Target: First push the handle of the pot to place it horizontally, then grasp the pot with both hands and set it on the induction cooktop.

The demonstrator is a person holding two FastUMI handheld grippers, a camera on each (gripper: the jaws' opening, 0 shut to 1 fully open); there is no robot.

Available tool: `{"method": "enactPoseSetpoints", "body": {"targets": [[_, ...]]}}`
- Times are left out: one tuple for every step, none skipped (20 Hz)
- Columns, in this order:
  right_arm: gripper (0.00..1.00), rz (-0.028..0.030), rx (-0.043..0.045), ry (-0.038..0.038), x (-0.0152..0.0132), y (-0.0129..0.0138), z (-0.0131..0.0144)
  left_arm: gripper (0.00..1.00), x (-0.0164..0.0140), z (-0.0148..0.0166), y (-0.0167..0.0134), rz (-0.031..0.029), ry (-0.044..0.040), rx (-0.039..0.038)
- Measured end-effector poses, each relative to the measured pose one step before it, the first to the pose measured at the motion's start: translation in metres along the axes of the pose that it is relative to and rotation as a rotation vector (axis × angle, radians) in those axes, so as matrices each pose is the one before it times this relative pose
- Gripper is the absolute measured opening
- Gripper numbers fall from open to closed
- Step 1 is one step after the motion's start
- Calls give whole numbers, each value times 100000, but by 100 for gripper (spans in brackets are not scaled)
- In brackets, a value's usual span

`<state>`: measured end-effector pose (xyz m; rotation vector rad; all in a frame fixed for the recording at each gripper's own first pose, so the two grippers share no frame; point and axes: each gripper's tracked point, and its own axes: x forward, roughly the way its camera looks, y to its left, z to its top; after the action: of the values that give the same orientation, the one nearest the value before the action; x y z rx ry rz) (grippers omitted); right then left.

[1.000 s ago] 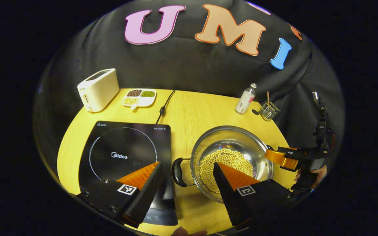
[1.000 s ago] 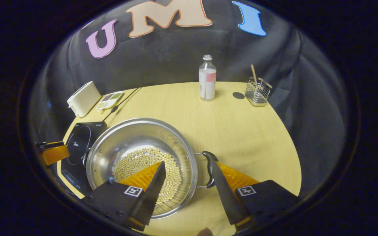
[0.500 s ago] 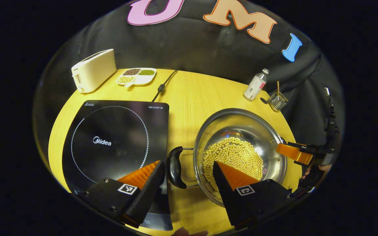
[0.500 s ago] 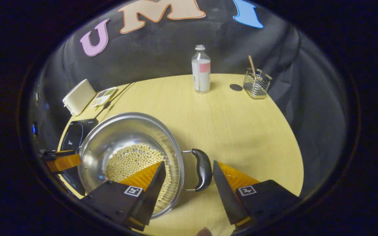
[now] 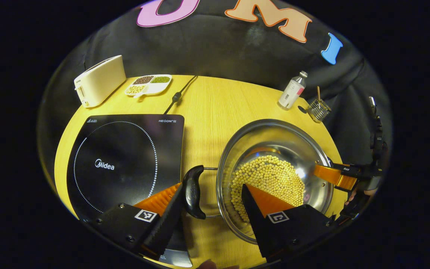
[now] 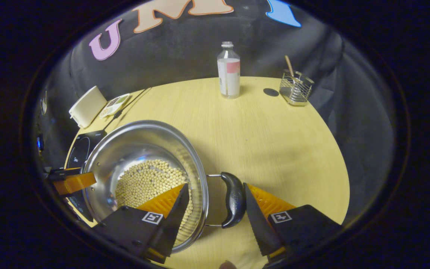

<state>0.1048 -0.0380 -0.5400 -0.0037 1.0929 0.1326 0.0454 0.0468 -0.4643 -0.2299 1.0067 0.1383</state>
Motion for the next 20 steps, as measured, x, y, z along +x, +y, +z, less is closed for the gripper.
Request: {"method": "enactPoseSetpoints", "body": {"targets": [[88, -419, 388, 767, 239, -177, -273, 91, 196, 37, 72, 617, 244, 358], [84, -227, 471, 786, 123, -61, -299, 89, 306, -8, 28, 643, 41, 704], [88, -157, 665, 635, 176, -126, -297, 85, 272, 37, -50, 304, 210, 1160], [87, -261, 950, 485, 128, -152, -156, 84, 263, -15, 9, 630, 278, 1647], [87, -13, 967, 544, 12, -135, -394, 84, 264, -74, 41, 560, 741, 1404], [87, -375, 971, 687, 113, -195, -267, 83, 323, -34, -124, 71, 505, 1086], [87, -938, 464, 575, -4, -346, -277, 83, 328, -123, -99, -109, 585, 154], [81, 47, 928, 596, 103, -208, -255, 83, 228, -25, -3, 61, 786, 417], [80, -303, 1154, 466, 26, -173, -275, 82, 203, -119, -94, -692, 1305, -77], [75, -455, 1003, 17, 61, -261, -36, 81, 197, -72, -47, -224, 645, 42], [72, -156, 1315, 576, -24, -111, -206, 81, 261, 11, 122, -104, 625, 487], [77, 645, 947, 224, 18, -52, 44, 78, 136, -147, 310, 612, 1198, 822], [66, -624, 494, 273, -135, -451, -95, 75, -54, -36, 136, -377, 553, 269], [65, 278, 143, 421, -64, 81, 31, 67, 195, -22, -81, -801, -851, -231], [72, 254, 1117, 116, -195, -22, -12, 66, -56, 41, 56, -359, 486, -552], [64, 569, 142, -100, 202, 53, 20, 65, 33, 129, -51, -289, -328, -494], [63, 11, 669, -174, -54, 37, -48, 64, 80, 8, 16, -198, 449, -766], [60, 838, 892, -53, 133, 82, 59, 65, -104, -190, 29, -79, 777, -985], [57, 1042, 2100, -363, -220, 14, 258, 63, 43, -15, 19, -318, 593, -1599], [56, 822, 2155, 294, -185, 24, 158, 62, -36, -249, -37, -454, 1387, -1757]]}}
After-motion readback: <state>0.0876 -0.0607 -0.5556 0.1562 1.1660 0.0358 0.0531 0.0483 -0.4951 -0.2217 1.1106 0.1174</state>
